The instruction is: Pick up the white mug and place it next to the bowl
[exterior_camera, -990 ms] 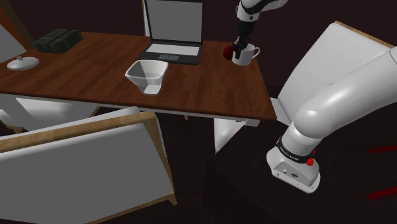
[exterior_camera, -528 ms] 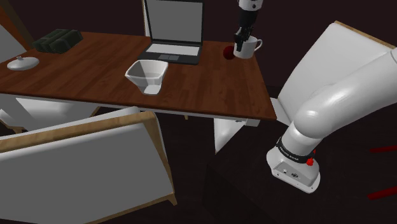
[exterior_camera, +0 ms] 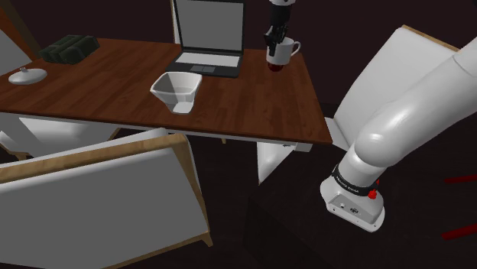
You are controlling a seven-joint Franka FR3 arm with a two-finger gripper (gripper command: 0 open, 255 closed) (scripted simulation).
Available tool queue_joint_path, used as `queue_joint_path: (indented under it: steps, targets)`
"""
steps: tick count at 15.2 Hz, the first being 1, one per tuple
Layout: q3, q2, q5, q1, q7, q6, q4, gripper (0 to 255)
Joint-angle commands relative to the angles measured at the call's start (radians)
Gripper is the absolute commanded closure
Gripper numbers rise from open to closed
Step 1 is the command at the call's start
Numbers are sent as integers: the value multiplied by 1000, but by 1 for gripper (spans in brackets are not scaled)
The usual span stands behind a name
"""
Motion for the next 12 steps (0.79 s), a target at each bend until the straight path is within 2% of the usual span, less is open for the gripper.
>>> queue_joint_path:
  steps: [1,7,12]
  targets:
    - [21,59,13,17,33,4,53,255]
    - [70,242,37,58,113,-15,249,255]
    - [104,415,46,90,175,-57,461,255]
